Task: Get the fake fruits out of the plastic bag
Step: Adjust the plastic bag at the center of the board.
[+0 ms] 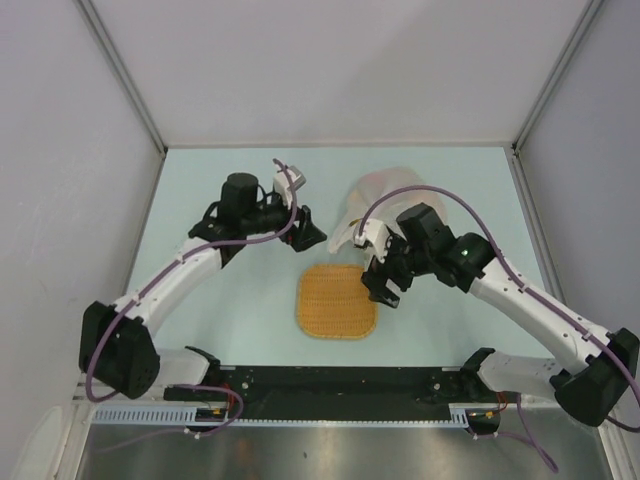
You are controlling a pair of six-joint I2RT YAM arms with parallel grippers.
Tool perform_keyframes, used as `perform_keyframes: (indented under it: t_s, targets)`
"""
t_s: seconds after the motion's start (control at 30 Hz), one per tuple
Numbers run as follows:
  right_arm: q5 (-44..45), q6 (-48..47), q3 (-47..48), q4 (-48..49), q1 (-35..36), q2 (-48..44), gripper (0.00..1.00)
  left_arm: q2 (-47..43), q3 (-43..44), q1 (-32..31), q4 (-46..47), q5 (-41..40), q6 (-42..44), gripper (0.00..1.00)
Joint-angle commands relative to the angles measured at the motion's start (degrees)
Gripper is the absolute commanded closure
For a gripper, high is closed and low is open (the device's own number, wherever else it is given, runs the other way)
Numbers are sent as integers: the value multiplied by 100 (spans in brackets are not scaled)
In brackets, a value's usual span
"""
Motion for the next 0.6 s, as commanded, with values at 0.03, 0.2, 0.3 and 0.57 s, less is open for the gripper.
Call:
perform_keyframes:
  t_s: [0.03, 0.2, 0.3, 0.57]
  targets:
    - [486, -954, -110, -69, 494, -105, 7, 887, 571, -233, 91, 483, 756, 12]
    - [750, -1666, -303, -420, 731, -140, 12, 1625, 826, -410, -94, 535, 826, 11]
    - [1100, -1887, -602, -360, 793, -245, 23, 1880, 835, -506, 37, 413, 818, 14]
    - [2595, -3167, -1007, 633, 435, -87, 100, 2899, 2553, -621, -691, -359, 1037, 83]
